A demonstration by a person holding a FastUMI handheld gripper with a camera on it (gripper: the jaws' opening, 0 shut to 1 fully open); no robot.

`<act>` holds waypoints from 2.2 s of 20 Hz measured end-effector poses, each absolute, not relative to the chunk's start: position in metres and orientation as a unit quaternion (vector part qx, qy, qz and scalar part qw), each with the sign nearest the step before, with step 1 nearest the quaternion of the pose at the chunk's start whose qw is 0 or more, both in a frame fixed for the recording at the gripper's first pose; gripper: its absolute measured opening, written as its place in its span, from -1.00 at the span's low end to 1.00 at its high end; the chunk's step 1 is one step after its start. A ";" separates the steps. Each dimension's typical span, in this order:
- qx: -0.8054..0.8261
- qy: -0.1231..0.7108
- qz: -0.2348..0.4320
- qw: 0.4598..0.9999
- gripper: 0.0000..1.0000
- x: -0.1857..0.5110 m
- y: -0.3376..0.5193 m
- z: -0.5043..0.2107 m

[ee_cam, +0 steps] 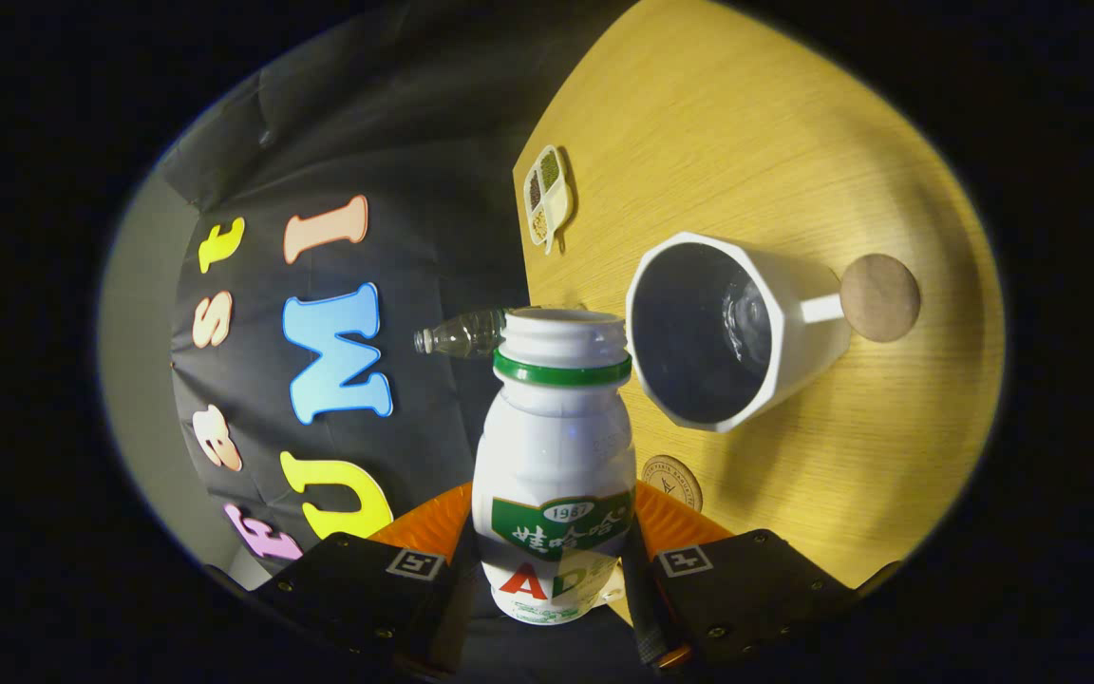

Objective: Take the bottle from table, then pour the juice into the cup, finally place the bottle on the coaster

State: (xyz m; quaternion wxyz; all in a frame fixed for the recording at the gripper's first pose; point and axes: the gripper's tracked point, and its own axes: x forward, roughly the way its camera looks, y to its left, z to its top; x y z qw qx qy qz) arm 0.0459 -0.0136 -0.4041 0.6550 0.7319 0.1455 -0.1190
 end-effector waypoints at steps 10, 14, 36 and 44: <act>0.574 0.133 -0.057 0.806 0.34 0.052 -0.009 -0.381; 0.484 0.136 -0.044 0.863 0.34 0.057 -0.002 -0.373; -0.045 0.064 0.013 0.997 0.35 0.084 0.092 -0.359; -0.063 0.100 0.011 0.993 0.35 0.109 0.100 -0.401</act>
